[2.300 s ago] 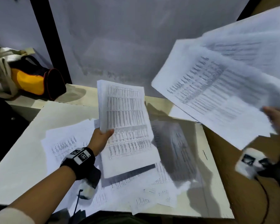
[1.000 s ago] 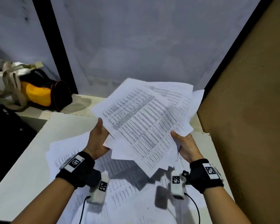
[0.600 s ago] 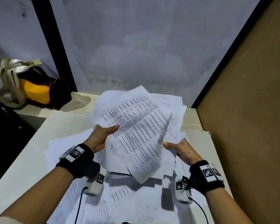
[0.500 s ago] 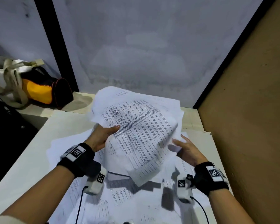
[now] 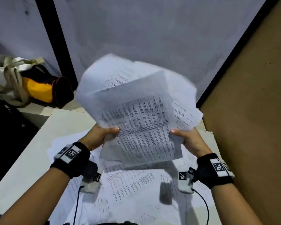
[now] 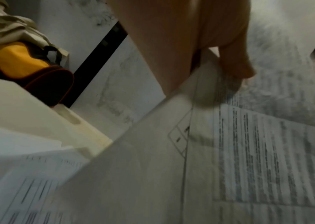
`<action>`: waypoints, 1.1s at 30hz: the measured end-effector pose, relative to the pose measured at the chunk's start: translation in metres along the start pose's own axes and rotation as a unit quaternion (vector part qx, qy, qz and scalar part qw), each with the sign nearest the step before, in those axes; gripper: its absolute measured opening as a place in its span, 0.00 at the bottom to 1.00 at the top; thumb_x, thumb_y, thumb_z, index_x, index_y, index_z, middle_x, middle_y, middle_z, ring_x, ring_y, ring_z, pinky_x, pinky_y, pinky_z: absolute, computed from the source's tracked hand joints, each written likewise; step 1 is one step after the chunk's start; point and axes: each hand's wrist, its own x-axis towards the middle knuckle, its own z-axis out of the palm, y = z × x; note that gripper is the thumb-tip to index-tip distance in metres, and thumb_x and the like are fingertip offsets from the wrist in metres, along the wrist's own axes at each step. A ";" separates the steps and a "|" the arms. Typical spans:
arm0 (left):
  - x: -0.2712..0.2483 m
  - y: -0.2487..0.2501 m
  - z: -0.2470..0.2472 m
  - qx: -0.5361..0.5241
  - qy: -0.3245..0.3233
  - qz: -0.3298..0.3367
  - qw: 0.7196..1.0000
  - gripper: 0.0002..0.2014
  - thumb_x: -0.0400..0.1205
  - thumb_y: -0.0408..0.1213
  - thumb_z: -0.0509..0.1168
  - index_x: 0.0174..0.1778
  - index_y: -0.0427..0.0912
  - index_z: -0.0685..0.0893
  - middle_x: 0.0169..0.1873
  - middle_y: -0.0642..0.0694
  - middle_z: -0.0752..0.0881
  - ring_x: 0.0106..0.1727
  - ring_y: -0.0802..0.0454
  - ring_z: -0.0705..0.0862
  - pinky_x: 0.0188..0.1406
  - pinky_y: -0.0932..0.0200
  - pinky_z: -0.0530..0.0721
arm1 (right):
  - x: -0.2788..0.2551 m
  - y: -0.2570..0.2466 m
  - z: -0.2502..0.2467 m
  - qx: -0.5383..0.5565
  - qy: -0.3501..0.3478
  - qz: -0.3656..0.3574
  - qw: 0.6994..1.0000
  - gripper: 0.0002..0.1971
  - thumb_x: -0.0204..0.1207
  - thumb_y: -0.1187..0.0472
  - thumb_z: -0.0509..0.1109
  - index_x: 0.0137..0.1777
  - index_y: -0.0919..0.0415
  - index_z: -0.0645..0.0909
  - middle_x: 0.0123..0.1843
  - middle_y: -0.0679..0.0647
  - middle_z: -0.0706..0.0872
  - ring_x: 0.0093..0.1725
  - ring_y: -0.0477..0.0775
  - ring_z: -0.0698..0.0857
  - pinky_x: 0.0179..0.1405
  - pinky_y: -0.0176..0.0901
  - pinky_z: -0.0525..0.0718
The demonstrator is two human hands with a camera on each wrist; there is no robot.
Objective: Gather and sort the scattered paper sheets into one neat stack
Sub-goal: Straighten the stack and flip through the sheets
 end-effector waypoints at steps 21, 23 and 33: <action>0.009 -0.018 0.023 0.065 0.151 0.063 0.984 0.27 0.80 0.25 0.62 0.76 0.38 0.66 0.69 0.45 0.76 0.68 0.49 0.76 0.69 0.52 0.72 | 0.004 0.028 0.025 -0.155 0.157 0.046 0.974 0.11 0.71 0.71 0.74 0.51 0.62 0.78 0.43 0.54 0.86 0.49 0.58 0.84 0.49 0.44 0.83; 0.005 -0.017 0.027 0.076 0.119 0.068 0.988 0.28 0.81 0.26 0.63 0.77 0.40 0.64 0.71 0.45 0.75 0.70 0.48 0.74 0.71 0.49 0.71 | 0.004 0.031 0.030 -0.196 0.152 0.051 0.967 0.11 0.71 0.69 0.74 0.52 0.64 0.79 0.45 0.58 0.85 0.49 0.58 0.84 0.47 0.43 0.83; -0.010 -0.024 0.036 -0.009 0.149 0.100 0.984 0.17 0.72 0.42 0.73 0.56 0.48 0.81 0.56 0.47 0.85 0.61 0.47 0.83 0.66 0.48 0.78 | -0.010 0.052 0.061 -0.171 0.198 0.002 0.965 0.11 0.76 0.63 0.71 0.32 0.59 0.77 0.23 0.47 0.78 0.19 0.35 0.74 0.20 0.28 0.73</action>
